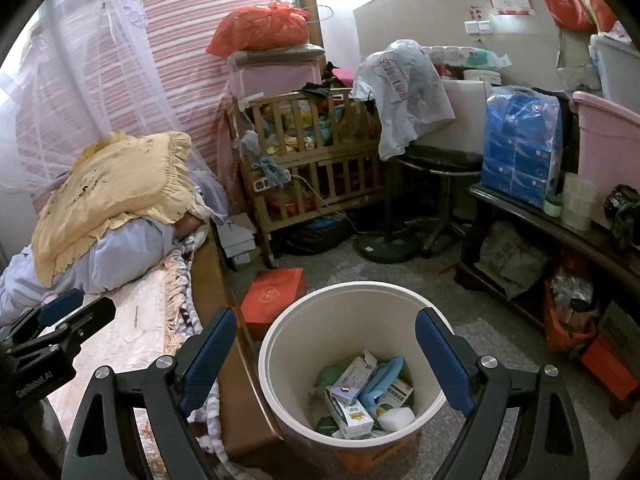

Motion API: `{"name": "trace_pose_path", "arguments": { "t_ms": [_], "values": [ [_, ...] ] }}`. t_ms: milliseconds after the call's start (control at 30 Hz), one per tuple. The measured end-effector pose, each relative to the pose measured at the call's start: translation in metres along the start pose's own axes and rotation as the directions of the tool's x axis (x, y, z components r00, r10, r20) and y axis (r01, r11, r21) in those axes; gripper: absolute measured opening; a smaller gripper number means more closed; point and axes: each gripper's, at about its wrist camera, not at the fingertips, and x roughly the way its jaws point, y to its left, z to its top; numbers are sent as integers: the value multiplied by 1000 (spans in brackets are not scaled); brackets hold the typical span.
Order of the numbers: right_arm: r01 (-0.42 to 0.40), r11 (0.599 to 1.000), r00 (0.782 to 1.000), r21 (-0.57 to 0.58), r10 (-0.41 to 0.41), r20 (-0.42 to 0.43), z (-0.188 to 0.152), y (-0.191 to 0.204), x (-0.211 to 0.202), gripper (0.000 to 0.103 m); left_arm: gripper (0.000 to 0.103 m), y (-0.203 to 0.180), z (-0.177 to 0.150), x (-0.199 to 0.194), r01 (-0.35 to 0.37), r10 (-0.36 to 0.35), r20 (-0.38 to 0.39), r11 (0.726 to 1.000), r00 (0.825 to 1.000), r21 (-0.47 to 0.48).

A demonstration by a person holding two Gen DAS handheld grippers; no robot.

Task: Collect trash

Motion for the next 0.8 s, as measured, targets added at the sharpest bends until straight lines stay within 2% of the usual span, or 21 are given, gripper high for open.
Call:
{"name": "trace_pose_path", "arguments": {
  "t_ms": [800],
  "values": [
    [0, 1000, 1000, 3, 0, -9, -3, -2, 0, 90, 78, 2, -4, 3, 5, -5, -21, 1000, 1000, 1]
  ]
}}
